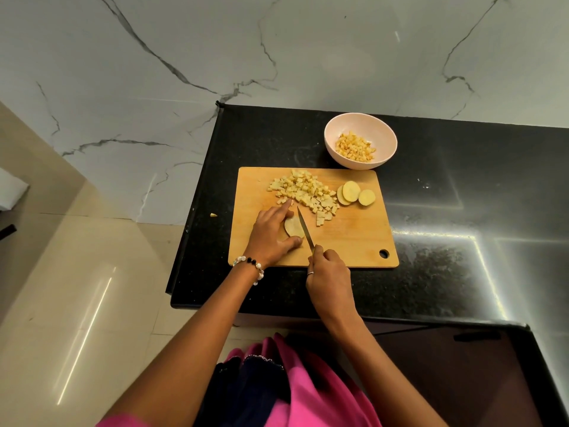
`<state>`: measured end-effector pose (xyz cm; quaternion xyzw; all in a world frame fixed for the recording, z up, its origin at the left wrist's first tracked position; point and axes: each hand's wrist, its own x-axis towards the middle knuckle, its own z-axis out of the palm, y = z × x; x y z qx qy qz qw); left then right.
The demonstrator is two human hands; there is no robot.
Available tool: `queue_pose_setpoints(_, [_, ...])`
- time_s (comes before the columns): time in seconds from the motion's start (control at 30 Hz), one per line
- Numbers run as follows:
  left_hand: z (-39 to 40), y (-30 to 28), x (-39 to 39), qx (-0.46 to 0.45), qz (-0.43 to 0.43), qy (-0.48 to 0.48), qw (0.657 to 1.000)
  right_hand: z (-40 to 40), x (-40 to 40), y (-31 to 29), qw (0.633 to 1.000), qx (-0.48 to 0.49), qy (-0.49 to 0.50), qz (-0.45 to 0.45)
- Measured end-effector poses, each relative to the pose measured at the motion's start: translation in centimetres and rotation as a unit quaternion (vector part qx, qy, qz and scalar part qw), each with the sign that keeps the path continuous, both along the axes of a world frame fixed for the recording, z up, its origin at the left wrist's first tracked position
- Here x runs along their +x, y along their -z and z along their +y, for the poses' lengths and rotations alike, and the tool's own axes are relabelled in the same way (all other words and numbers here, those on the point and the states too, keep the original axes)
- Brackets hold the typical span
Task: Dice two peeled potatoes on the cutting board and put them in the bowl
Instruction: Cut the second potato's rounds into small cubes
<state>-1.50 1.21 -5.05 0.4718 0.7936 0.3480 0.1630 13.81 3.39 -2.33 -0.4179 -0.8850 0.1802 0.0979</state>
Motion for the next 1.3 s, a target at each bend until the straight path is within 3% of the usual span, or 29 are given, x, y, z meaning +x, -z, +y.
queue_pose_setpoints(0.27, [0.1,0.0,0.1,0.013,-0.001,-0.015,1.000,-0.9,-1.8,0.0,0.995,0.002,-0.020,-0.101])
queue_pose_setpoints(0.43, [0.0,0.2,0.1,0.017,0.004,-0.020,1.000,-2.1,0.1,0.3,0.993,-0.003,-0.022,-0.120])
queue_pose_setpoints(0.8, [-0.4,0.2,-0.2,0.015,-0.012,-0.003,1.000,-0.2,-0.2,-0.7,0.998,-0.046,-0.002,-0.040])
queue_pose_setpoints(0.93, [-0.4,0.3,-0.2,0.017,-0.013,-0.005,1.000,0.0,-1.1,-0.7,0.996,-0.057,-0.014,-0.062])
queue_pose_setpoints(1.13, [-0.2,0.8,0.0,0.042,-0.003,-0.016,0.999,-0.8,-2.5,-1.2,0.996,0.007,-0.037,-0.081])
queue_pose_setpoints(1.3, [-0.2,0.9,-0.1,0.048,0.006,-0.026,0.998,-2.2,-0.7,-0.3,0.993,-0.022,-0.043,-0.107])
